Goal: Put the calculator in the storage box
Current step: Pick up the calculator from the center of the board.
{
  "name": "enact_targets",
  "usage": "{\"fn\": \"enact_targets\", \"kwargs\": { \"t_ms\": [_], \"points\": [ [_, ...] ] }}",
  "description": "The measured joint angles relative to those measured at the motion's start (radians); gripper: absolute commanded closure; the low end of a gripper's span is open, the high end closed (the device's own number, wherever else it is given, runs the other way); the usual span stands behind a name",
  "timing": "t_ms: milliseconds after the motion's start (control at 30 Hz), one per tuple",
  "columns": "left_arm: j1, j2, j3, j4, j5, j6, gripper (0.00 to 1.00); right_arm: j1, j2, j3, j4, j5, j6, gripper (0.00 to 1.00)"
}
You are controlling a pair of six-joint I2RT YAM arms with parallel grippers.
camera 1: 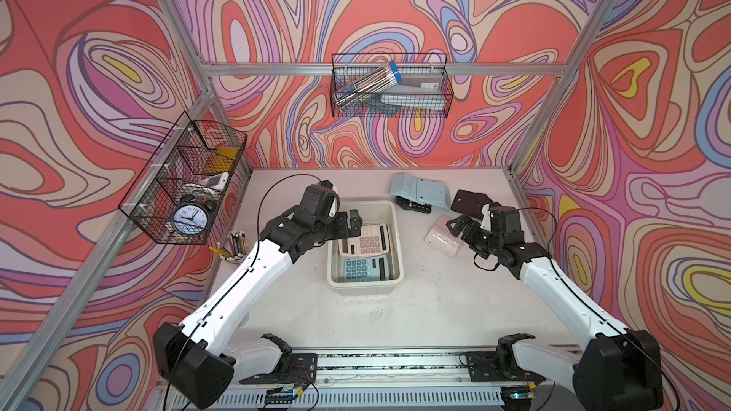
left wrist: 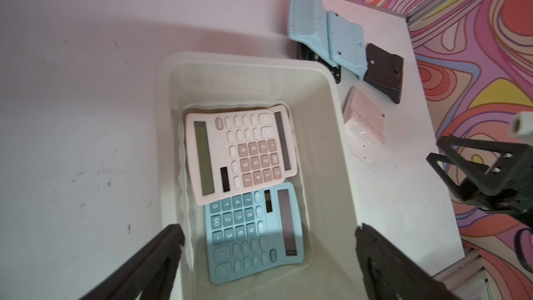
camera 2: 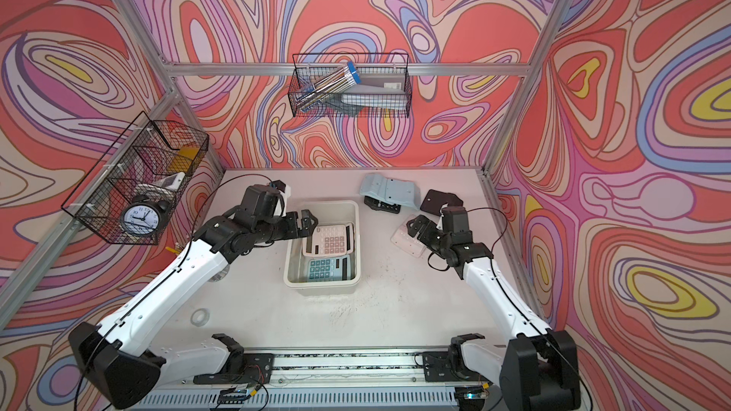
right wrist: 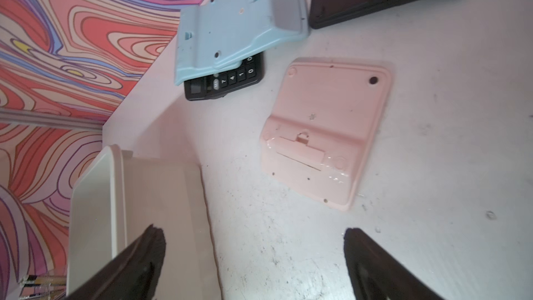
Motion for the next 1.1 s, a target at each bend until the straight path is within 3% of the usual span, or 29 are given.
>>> {"fn": "enact_targets", "kwargs": {
  "t_ms": [300,667,867,1100],
  "points": [
    [-0.109,0.312,0.393,-0.016,0.025,0.05,0.01,-0.106,-0.019,-0.09,0.05,-0.042,0.049,0.02],
    [-0.197,0.717,0.805,-0.037,0.095,0.077,0.01,-0.137,-0.085,-0.192,0.116,-0.029,0.081,0.02],
    [-0.239,0.886,0.944,-0.037,0.14,0.083,0.06,-0.16,-0.066,-0.21,0.15,-0.04,0.093,0.02],
    [-0.256,1.047,1.08,-0.033,0.161,0.095,0.15,-0.222,0.081,-0.257,0.299,-0.149,0.129,0.12]
  ]
}}
